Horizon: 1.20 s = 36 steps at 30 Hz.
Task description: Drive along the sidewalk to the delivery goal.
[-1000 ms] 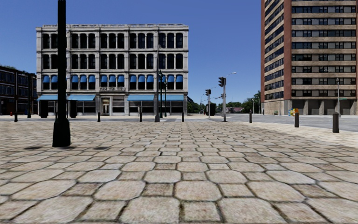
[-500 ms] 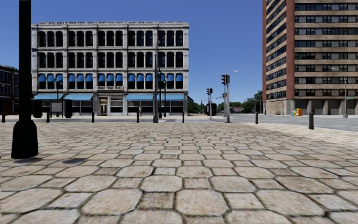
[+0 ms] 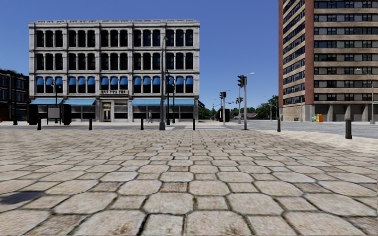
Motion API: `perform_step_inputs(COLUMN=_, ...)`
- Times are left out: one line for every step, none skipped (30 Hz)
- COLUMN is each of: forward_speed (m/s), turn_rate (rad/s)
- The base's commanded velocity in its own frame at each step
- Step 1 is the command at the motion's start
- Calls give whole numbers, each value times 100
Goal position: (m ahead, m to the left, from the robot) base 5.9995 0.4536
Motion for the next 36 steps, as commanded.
perform_step_inputs(forward_speed=200, turn_rate=20)
perform_step_inputs(forward_speed=200, turn_rate=20)
perform_step_inputs(forward_speed=200, turn_rate=20)
perform_step_inputs(forward_speed=200, turn_rate=21)
perform_step_inputs(forward_speed=200, turn_rate=21)
perform_step_inputs(forward_speed=200, turn_rate=21)
perform_step_inputs(forward_speed=200, turn_rate=21)
perform_step_inputs(forward_speed=200, turn_rate=21)
perform_step_inputs(forward_speed=200, turn_rate=21)
perform_step_inputs(forward_speed=200, turn_rate=21)
perform_step_inputs(forward_speed=200, turn_rate=21)
perform_step_inputs(forward_speed=200, turn_rate=21)
perform_step_inputs(forward_speed=200, turn_rate=21)
perform_step_inputs(forward_speed=200, turn_rate=21)
perform_step_inputs(forward_speed=200, turn_rate=21)
perform_step_inputs(forward_speed=200, turn_rate=21)
perform_step_inputs(forward_speed=200, turn_rate=21)
perform_step_inputs(forward_speed=200, turn_rate=22)
perform_step_inputs(forward_speed=200, turn_rate=24)
perform_step_inputs(forward_speed=200, turn_rate=24)
perform_step_inputs(forward_speed=200, turn_rate=25)
perform_step_inputs(forward_speed=200, turn_rate=25)
perform_step_inputs(forward_speed=200, turn_rate=25)
perform_step_inputs(forward_speed=200, turn_rate=25)
perform_step_inputs(forward_speed=200, turn_rate=25)
perform_step_inputs(forward_speed=200, turn_rate=25)
perform_step_inputs(forward_speed=200, turn_rate=25)
perform_step_inputs(forward_speed=200, turn_rate=24)
perform_step_inputs(forward_speed=200, turn_rate=21)
perform_step_inputs(forward_speed=200, turn_rate=20)
perform_step_inputs(forward_speed=200, turn_rate=20)
perform_step_inputs(forward_speed=200, turn_rate=23)
perform_step_inputs(forward_speed=200, turn_rate=27)
perform_step_inputs(forward_speed=200, turn_rate=29)
perform_step_inputs(forward_speed=200, turn_rate=29)
perform_step_inputs(forward_speed=200, turn_rate=29)
